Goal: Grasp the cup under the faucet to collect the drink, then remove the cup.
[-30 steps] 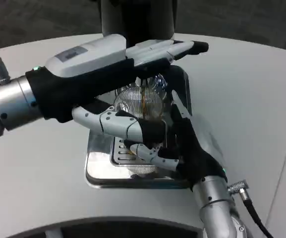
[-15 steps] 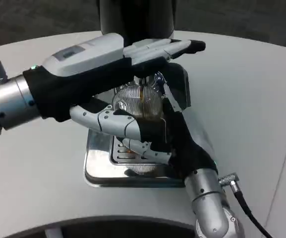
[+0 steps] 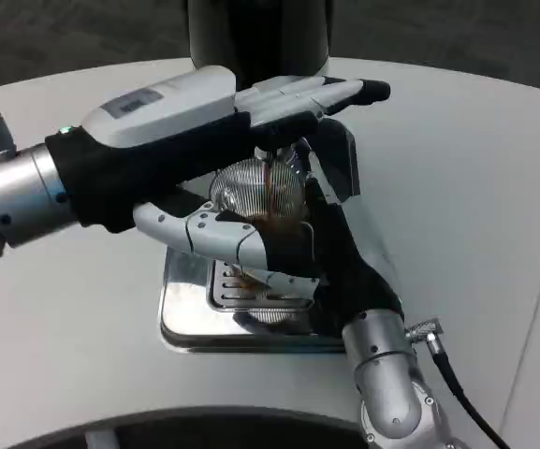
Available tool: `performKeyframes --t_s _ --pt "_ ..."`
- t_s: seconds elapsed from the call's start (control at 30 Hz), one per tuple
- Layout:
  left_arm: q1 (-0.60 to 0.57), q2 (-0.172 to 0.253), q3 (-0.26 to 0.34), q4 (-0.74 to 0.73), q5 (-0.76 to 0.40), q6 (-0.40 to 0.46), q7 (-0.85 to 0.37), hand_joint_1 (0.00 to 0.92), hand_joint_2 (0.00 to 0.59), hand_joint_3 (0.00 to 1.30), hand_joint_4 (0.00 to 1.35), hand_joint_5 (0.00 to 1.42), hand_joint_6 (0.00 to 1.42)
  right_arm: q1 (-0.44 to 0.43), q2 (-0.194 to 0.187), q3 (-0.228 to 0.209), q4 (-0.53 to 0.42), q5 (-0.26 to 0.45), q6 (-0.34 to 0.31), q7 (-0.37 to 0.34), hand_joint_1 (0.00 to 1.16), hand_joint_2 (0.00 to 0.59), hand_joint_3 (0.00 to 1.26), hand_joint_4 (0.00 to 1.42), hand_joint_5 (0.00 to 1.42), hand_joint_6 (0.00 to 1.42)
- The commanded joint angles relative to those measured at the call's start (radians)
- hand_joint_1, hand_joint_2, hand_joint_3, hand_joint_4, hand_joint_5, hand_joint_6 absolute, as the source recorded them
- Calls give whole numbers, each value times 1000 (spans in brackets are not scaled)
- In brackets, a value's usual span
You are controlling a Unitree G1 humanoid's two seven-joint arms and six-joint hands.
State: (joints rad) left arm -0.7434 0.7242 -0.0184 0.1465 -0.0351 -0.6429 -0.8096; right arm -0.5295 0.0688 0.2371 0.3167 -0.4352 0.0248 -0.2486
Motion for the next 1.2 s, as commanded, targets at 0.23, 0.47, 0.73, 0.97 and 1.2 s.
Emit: performKeyframes --t_s 0.23,0.47,0.73,0.97,1.2 --pt "23 11 -26 -2 10 -5 -19 0 93 0 0 0 0 -32 16 -10 72 34 -67 -28 746 166 0 0 0 23" --pt "32 -4 -17 -1 -26 20 -15 0 96 0 0 0 0 -28 16 -7 83 41 -91 -34 760 169 0 30 0 67" --pt "53 -48 25 8 -107 60 28 0 136 0 0 0 0 -18 23 -4 85 46 -100 -33 770 160 0 73 27 88" --pt "74 -107 105 17 -195 107 86 0 166 0 0 0 0 -16 26 -1 92 50 -108 -31 784 164 0 116 67 114" --pt "130 -138 185 -16 -250 141 135 0 192 0 0 15 0 -33 33 -6 127 61 -127 -34 785 164 0 152 95 137"
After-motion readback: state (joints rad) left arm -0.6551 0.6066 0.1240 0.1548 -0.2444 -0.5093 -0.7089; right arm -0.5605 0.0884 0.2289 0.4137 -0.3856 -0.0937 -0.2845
